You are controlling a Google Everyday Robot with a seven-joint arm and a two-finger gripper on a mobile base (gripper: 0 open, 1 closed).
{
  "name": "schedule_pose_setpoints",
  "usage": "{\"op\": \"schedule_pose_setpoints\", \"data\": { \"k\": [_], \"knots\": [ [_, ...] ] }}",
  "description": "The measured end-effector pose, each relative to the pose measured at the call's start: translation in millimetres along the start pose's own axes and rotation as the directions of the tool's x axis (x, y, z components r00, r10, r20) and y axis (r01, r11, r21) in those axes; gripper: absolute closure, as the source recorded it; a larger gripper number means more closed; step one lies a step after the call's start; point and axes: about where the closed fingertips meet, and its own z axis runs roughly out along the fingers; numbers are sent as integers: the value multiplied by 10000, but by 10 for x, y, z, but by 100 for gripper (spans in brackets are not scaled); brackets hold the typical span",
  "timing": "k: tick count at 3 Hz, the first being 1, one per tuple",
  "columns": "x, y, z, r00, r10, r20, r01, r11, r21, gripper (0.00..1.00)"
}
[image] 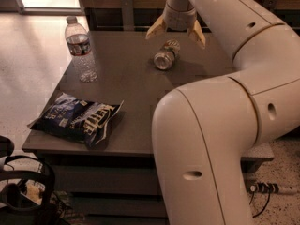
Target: Place 7up can upright
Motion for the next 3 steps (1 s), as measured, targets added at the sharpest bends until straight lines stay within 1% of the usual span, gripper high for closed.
{"op": "schedule_pose_setpoints", "data": {
  "k": [1,2,3],
  "knots": [
    [-87,59,61,9999,121,-74,-119,9997,192,0],
    [-93,9,201,9987,428,-258,-412,9973,609,0],
    [-82,-65,322,9965,691,-467,-652,9947,789,0]
  ]
}}
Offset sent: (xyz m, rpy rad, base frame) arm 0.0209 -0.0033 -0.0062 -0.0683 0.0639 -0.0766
